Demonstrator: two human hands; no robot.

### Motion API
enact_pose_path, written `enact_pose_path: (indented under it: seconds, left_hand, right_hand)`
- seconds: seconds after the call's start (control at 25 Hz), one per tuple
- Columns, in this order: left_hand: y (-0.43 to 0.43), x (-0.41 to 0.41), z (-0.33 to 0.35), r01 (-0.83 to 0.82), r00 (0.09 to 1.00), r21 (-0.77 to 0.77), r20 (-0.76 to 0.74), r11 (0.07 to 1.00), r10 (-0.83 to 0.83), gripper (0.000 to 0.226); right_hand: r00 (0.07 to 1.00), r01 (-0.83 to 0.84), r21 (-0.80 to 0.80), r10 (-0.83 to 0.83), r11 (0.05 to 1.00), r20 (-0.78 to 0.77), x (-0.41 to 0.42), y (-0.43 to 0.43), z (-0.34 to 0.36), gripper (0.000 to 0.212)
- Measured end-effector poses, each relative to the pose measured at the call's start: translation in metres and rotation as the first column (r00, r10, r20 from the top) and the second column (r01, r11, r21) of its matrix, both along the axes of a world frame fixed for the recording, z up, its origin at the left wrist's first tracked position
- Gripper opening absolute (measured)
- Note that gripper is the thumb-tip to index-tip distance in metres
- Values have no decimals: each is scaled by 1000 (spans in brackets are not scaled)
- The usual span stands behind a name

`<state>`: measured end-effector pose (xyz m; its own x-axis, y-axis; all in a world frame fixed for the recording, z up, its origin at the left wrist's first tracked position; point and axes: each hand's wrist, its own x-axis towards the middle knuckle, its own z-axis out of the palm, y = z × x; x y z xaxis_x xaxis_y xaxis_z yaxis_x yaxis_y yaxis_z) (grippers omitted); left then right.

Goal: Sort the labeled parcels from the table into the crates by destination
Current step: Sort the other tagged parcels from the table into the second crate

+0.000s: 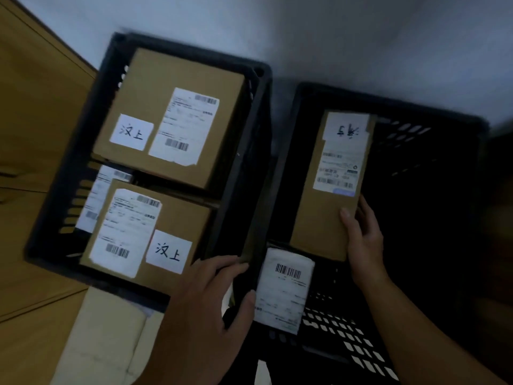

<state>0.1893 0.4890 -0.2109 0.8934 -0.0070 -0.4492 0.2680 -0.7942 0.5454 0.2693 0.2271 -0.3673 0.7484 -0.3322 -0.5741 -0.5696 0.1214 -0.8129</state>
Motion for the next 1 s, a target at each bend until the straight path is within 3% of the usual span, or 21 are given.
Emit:
enact_pose_path:
  seconds: [0.2,0.32,0.44,0.6,0.68,0.84,1.0]
  left_hand:
    - [5,9,-32,-34,999,-32,-12,999,34,45]
    - [6,11,-44,-29,999,-9,34,1000,30,41]
    - [7,11,-49,-36,997,6,73,999,35,39]
    - [12,9,-46,-33,997,5,70,999,33,39]
    - [12,9,-32,-18,996,20,93,1000,16,39]
    - [7,10,20,14,995,2,101,1000,-14,38]
    - [-13,14,107,72,977,-52,206,996,-60,42]
  right_hand:
    - [994,-71,27,73,997,-85,15,14,-82,57]
    - [982,-168,8,168,986,-89,20,31,-120,61]
    - [976,-209,-53,205,976,-73,13,44,-139,70]
    - [964,-258,-80,251,963,-91,16,43,-131,62]
    - [970,-229,-104,217,968,-114,24,38,-104,63]
    - [979,-200,-342,176,918,-102,33,25,2,77]
    - [913,-273,-597,399,754,87,7,23,169,66]
